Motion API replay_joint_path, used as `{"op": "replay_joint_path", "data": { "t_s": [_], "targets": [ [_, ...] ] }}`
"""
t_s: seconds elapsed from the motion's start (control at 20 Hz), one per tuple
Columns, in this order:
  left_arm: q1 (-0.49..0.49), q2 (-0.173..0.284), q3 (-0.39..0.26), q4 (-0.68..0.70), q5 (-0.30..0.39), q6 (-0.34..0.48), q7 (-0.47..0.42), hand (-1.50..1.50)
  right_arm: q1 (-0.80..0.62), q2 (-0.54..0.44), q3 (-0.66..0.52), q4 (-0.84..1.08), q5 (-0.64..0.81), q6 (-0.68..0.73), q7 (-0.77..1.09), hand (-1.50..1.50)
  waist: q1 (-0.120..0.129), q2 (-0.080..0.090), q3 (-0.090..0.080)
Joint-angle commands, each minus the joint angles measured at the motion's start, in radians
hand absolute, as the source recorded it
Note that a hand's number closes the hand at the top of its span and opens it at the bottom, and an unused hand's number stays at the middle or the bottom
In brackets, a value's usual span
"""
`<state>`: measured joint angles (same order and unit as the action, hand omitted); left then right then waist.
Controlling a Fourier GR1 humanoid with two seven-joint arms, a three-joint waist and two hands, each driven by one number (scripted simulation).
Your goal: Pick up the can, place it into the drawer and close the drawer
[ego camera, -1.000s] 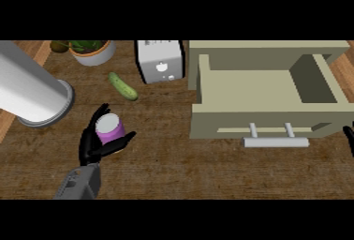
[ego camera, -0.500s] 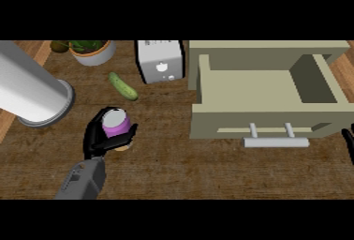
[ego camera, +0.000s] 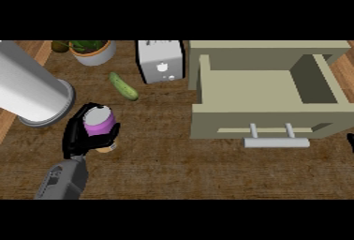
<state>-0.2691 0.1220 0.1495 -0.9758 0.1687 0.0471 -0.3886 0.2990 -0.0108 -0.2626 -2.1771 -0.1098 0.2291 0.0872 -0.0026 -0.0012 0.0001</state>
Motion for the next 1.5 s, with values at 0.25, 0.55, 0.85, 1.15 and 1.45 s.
{"op": "replay_joint_path", "data": {
  "t_s": [0.25, 0.55, 0.85, 1.15, 1.45],
  "targets": [
    [0.061, -0.047, -0.123, -0.303, -0.047, 0.04, 0.154, 1.5, 0.046, 0.01, 0.045, 0.021, 0.042, -0.027, -0.086, -1.5, 0.004, -0.002, 0.001],
    [-0.086, -0.062, -0.168, -0.331, -0.098, 0.087, 0.253, 1.5, 0.11, 0.01, 0.004, -0.046, -0.029, 0.003, -0.064, -1.5, -0.008, -0.001, 0.0],
    [-0.255, -0.102, -0.201, -0.375, -0.124, 0.146, 0.452, 1.5, 0.016, 0.01, 0.056, -0.057, 0.026, -0.054, 0.027, -1.5, -0.005, 0.001, 0.0],
    [-0.364, -0.119, -0.261, -0.472, -0.193, 0.22, 0.645, 1.5, 0.001, -0.05, -0.061, 0.012, -0.05, -0.008, -0.009, -1.5, -0.004, 0.0, 0.0],
    [-0.62, -0.122, -0.33, -0.314, -0.19, 0.372, 0.674, 1.5, -0.014, -0.02, -0.027, -0.005, -0.024, -0.021, -0.01, -1.5, -0.015, 0.002, 0.0]
  ]
}}
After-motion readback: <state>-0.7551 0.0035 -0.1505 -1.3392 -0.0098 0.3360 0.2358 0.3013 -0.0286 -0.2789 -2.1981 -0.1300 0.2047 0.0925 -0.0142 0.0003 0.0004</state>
